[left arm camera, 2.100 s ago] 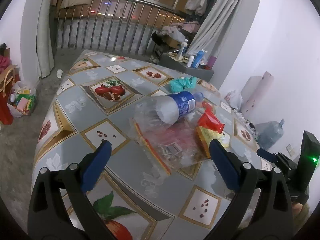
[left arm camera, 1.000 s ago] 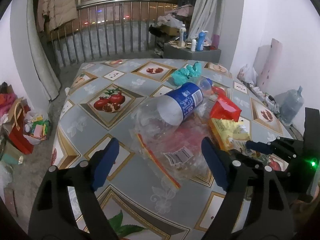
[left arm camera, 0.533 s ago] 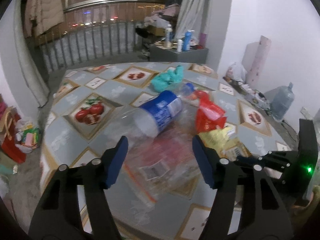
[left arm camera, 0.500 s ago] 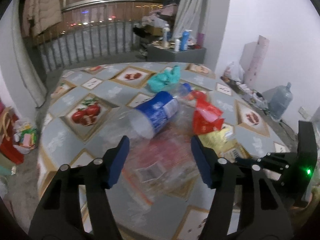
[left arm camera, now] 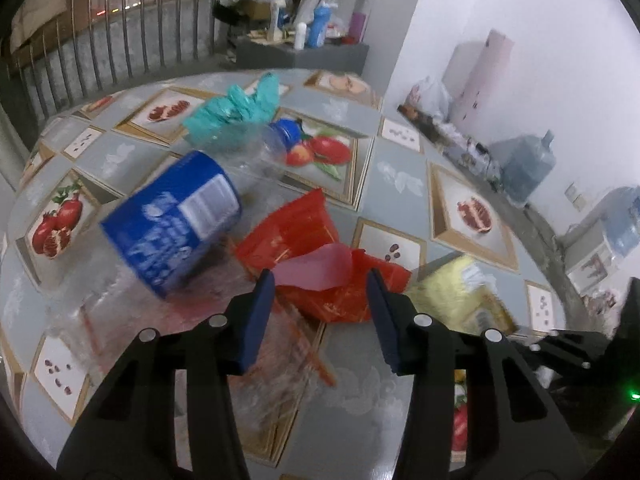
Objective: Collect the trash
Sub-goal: 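Carry the red wrapper and yellow packet toward the blue wastebasket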
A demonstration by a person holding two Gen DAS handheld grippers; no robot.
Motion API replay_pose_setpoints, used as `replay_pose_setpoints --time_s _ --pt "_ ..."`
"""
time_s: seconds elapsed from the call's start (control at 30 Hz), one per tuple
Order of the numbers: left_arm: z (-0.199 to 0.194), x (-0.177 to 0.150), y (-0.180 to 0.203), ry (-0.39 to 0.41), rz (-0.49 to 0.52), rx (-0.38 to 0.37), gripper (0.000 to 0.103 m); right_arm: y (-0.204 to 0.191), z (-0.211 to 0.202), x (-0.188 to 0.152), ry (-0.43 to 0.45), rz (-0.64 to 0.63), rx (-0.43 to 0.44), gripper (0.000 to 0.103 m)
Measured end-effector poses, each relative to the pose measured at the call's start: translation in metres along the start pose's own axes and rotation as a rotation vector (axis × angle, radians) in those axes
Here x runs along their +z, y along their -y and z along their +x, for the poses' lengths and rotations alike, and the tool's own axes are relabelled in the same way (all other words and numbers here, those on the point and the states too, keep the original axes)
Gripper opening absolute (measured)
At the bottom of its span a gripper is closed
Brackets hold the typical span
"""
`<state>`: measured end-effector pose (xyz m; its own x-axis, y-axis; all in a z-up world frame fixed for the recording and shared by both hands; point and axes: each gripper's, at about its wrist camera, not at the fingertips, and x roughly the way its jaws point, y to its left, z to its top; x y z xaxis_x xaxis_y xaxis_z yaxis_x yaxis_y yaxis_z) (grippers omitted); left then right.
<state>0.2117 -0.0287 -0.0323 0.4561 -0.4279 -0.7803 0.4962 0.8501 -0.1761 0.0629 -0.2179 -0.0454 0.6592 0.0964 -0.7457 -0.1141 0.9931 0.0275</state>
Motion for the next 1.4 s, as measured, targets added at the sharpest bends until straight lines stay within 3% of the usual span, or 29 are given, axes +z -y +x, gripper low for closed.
replay_pose_setpoints --time_s 0.27,0.47,0.83,1.07,1.23,1.4 --pt "0.028 0.004 0.016 -0.05 0.08 0.117 0.044 0.032 -0.01 -0.01 0.001 0.088 -0.038 0.005" --pt "0.034 0.003 0.023 -0.059 0.107 0.1 0.044 0.052 -0.017 -0.017 0.002 0.141 -0.072 0.005" --pt "0.037 -0.015 0.066 -0.116 0.206 -0.048 0.027 0.089 -0.032 -0.03 0.023 0.262 -0.11 0.005" --pt "0.015 -0.055 0.1 -0.139 0.314 -0.192 0.025 0.1 -0.039 -0.039 0.037 0.308 -0.114 0.005" --pt "-0.001 -0.076 0.102 -0.18 0.276 -0.295 0.025 0.102 -0.04 -0.042 0.041 0.316 -0.111 0.005" --pt "-0.016 -0.066 0.096 -0.086 0.247 -0.278 0.027 0.104 -0.04 -0.043 0.046 0.328 -0.103 0.005"
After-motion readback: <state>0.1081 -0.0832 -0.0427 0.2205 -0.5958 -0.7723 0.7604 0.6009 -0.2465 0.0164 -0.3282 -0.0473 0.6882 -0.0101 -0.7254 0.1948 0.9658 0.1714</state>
